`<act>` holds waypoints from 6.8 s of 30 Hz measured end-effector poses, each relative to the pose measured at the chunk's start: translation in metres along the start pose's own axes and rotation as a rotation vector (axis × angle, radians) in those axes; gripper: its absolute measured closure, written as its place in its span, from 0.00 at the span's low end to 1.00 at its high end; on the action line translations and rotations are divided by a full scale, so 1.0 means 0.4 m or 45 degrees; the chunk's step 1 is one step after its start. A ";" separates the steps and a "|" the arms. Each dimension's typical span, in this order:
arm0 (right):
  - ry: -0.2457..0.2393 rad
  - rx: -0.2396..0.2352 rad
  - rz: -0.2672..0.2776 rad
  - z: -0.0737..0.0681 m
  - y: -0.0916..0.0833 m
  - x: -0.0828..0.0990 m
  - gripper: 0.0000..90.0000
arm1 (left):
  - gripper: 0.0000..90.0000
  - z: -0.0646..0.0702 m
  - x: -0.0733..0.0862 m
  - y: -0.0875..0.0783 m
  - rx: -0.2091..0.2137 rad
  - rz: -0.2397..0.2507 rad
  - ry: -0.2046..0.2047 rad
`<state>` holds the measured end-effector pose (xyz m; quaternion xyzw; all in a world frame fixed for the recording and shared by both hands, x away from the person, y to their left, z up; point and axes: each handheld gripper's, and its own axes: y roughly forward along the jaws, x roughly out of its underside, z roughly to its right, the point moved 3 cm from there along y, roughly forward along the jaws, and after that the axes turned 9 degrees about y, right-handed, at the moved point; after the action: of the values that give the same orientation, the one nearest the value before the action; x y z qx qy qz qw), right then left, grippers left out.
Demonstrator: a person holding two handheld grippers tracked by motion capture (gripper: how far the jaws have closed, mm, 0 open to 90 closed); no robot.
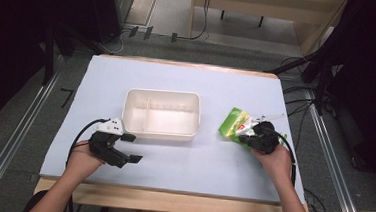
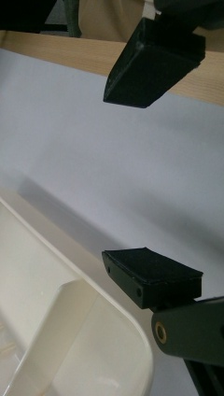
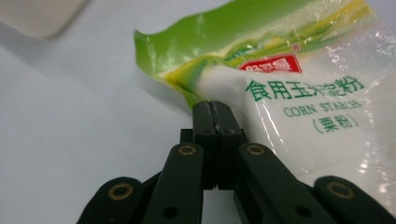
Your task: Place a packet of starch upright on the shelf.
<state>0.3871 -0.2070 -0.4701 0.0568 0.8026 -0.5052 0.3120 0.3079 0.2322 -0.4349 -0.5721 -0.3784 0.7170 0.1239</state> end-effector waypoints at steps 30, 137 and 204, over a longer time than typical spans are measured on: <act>0.306 0.152 0.091 0.315 -0.061 0.000 1.00 | 0.23 0.007 0.013 -0.011 -0.021 -0.007 -0.011; 0.235 0.009 0.001 0.203 0.037 -0.072 0.36 | 0.23 0.001 0.012 -0.018 -0.047 0.006 0.003; 0.043 -0.125 0.183 -0.029 -0.241 -0.093 0.99 | 0.23 0.003 0.009 -0.023 -0.043 0.024 0.003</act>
<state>0.3724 -0.2354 -0.3710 0.1076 0.8254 -0.4405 0.3363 0.3033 0.2402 -0.4313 -0.5784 -0.3851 0.7110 0.1080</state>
